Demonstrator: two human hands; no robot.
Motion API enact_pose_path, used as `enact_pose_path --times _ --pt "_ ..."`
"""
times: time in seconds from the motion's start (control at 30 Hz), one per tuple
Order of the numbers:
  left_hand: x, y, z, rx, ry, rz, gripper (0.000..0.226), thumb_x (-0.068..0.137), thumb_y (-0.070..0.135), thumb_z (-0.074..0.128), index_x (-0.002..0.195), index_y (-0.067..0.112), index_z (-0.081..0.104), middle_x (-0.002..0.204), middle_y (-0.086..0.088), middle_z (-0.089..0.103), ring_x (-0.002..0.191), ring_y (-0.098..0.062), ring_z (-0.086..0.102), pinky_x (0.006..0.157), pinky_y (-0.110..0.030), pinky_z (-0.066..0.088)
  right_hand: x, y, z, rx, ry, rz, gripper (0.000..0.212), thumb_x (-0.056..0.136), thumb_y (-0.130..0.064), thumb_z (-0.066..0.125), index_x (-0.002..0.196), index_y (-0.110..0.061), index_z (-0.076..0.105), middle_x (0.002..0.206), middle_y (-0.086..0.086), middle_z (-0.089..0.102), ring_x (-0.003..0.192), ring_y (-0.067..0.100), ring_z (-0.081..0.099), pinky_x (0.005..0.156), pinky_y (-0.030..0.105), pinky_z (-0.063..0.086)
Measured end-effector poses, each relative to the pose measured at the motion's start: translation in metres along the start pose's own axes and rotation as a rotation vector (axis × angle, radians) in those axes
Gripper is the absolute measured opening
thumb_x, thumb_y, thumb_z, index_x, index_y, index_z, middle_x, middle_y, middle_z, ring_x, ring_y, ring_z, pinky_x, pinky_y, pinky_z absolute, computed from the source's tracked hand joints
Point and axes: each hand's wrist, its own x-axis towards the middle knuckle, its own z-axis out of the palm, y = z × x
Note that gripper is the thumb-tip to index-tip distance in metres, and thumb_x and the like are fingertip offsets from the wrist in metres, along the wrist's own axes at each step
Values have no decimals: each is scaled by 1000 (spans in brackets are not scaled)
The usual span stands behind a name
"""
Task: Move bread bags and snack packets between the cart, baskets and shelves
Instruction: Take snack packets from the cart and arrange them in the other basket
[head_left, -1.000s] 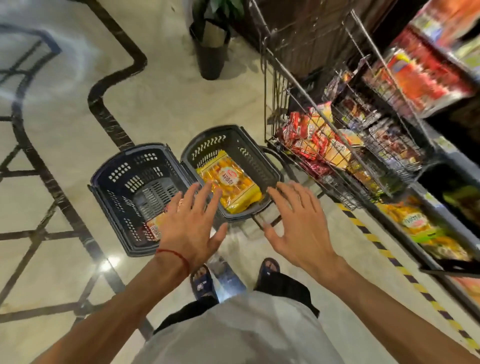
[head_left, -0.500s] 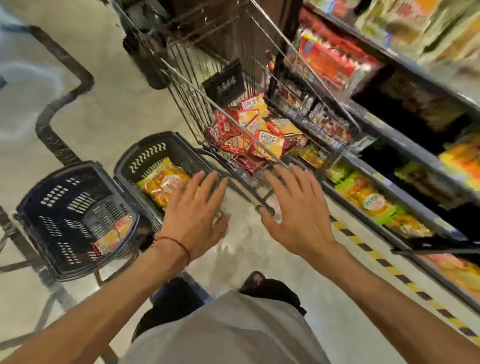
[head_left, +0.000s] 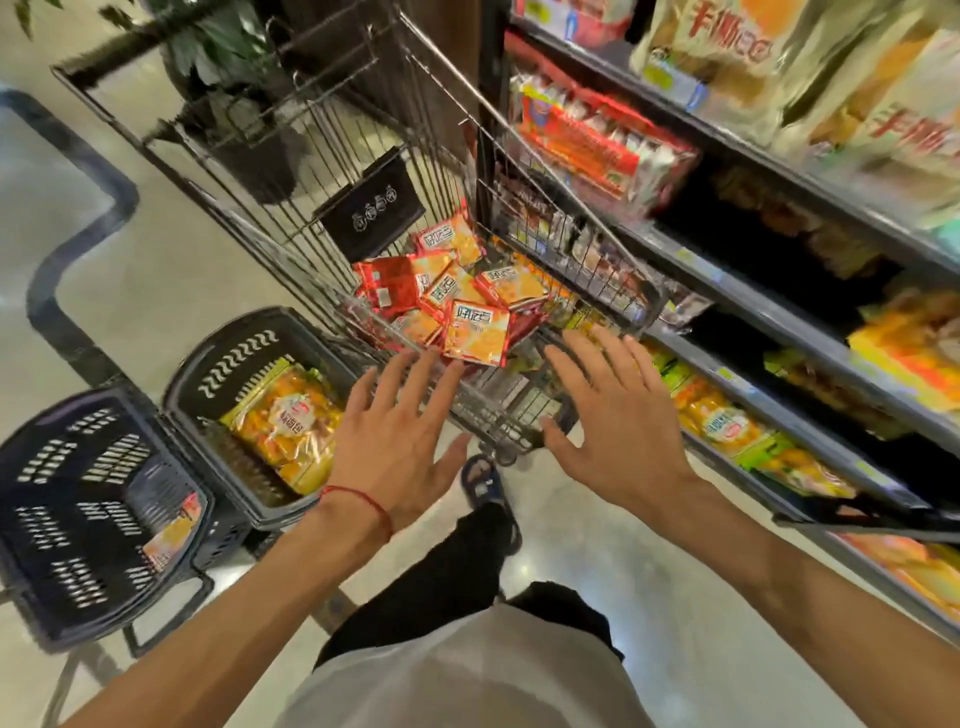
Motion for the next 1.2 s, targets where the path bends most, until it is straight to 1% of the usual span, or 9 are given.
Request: enact_pose_path --times 0.17,0.33,0.5,0.63,0.8,0.97,1.03,1.13,1.2 --pt "81 7 2 -37 -21 25 76 98 65 36 161 22 28 166 -8 30 151 -33 30 121 -52 27 51 43 7 20 -19 6 71 96 -57 49 154 -17 49 162 7 44 155 32 30 127 53 21" --pt "139 3 14 -84 -119 13 77 101 66 23 164 26 2 171 -6 8 157 -34 10 126 -54 16 106 73 24 0 -33 -77 72 96 -56 51 156 -17 46 163 8 43 156 30 28 128 52 20" --pt "171 2 25 -102 -181 -57 79 100 66 26 164 25 4 171 -6 9 158 -33 8 126 -53 15 153 97 49 -13 -103 -147 73 99 -57 49 158 -15 44 165 8 39 157 29 27 128 50 19" --pt "194 5 41 -150 -192 -194 74 99 60 39 160 21 30 164 -9 33 151 -34 26 121 -52 25 196 110 71 -14 -142 -272 71 99 -56 46 157 -16 45 164 8 41 156 31 30 127 52 22" --pt "229 17 67 -198 -239 -345 76 101 59 32 164 22 13 170 -7 16 156 -31 14 125 -52 17 253 128 111 -17 -193 -460 71 98 -56 43 157 -16 45 164 9 40 155 32 31 128 52 19" --pt "264 30 101 -289 -279 -542 76 99 59 33 163 23 16 170 -6 17 156 -30 15 124 -52 20 311 141 163 40 -221 -556 66 93 -49 51 151 -19 49 157 9 49 149 33 39 125 45 11" --pt "275 34 116 -332 -286 -618 76 97 57 41 162 22 22 168 -8 24 155 -32 21 121 -54 27 330 142 191 109 -230 -568 65 89 -44 61 147 -18 49 152 11 54 145 34 43 123 45 16" --pt "291 39 139 -395 -310 -720 76 96 54 45 162 22 24 167 -7 27 153 -33 25 117 -57 28 358 136 233 161 -306 -562 64 91 -36 71 147 -14 48 150 14 53 145 36 42 118 49 35" --pt "301 41 155 -424 -339 -761 77 96 56 40 162 24 19 168 -5 23 153 -32 23 119 -56 27 377 131 259 160 -410 -531 66 99 -36 64 155 -12 40 160 13 42 152 35 32 121 48 31"
